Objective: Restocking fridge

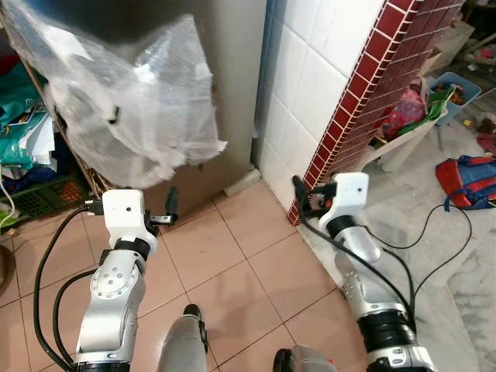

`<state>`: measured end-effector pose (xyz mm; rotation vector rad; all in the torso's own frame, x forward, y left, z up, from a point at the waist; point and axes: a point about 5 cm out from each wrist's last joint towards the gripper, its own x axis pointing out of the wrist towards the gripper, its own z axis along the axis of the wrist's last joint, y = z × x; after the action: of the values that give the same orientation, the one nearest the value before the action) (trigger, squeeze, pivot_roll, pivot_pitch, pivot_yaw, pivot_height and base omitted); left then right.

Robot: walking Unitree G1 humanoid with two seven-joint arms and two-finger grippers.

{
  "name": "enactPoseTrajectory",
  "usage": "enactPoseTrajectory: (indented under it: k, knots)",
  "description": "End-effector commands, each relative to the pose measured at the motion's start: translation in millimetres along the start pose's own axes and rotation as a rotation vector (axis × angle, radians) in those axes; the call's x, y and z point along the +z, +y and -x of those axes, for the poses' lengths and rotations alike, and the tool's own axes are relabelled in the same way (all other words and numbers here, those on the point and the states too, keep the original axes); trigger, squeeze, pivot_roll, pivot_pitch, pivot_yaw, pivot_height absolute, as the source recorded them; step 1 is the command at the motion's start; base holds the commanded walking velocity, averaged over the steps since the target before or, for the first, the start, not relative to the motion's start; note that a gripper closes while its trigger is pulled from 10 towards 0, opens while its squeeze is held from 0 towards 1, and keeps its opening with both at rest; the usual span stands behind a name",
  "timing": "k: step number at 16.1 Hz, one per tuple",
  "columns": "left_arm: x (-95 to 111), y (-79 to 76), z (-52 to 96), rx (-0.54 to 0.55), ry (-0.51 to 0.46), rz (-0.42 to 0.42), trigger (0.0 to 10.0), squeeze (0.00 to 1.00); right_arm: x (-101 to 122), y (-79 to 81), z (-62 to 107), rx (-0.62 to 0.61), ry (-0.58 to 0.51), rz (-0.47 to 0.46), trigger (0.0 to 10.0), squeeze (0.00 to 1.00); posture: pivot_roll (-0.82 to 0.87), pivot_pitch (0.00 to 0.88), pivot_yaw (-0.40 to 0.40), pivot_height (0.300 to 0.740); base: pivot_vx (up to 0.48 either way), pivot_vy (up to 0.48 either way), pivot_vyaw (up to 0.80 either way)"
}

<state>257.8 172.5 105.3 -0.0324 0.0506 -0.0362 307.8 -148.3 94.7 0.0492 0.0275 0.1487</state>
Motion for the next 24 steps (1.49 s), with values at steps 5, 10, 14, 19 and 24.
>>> enactPoseTrajectory:
  k: [5,10,14,19,24]
  knots:
    - [2,-5.4,-3.0,-0.041,-0.004,0.02,10.0,0.0,5,-3.7,-4.2,-0.016,-0.013,0.041,10.0,0.0,0.09,0.107,-0.038,0.74,0.0,0.067,-0.64]
    - [3,-4.9,-2.9,-0.034,-0.006,0.018,10.0,0.0,5,0.2,-5.3,0.003,-0.01,0.047,10.0,0.0,0.09,0.11,-0.042,0.74,0.0,0.354,-0.8]
    - [4,-4.3,-4.6,-0.035,-0.007,0.016,10.0,0.0,4,-0.5,-6.4,-0.003,-0.006,0.047,10.0,0.0,0.09,0.11,-0.039,0.74,0.0,0.368,-0.8]
    - [5,-1.0,-4.4,-0.031,-0.013,-0.001,10.0,0.0,5,3.0,-9.8,0.005,-0.013,0.049,10.0,0.0,0.1,0.109,-0.037,0.74,0.0,0.453,-0.8]
    - [5,0.1,-4.3,-0.027,-0.01,-0.007,10.0,0.0,7,3.5,-11.9,0.005,-0.019,0.044,10.0,0.0,0.1,0.113,-0.037,0.74,0.0,0.467,-0.8]
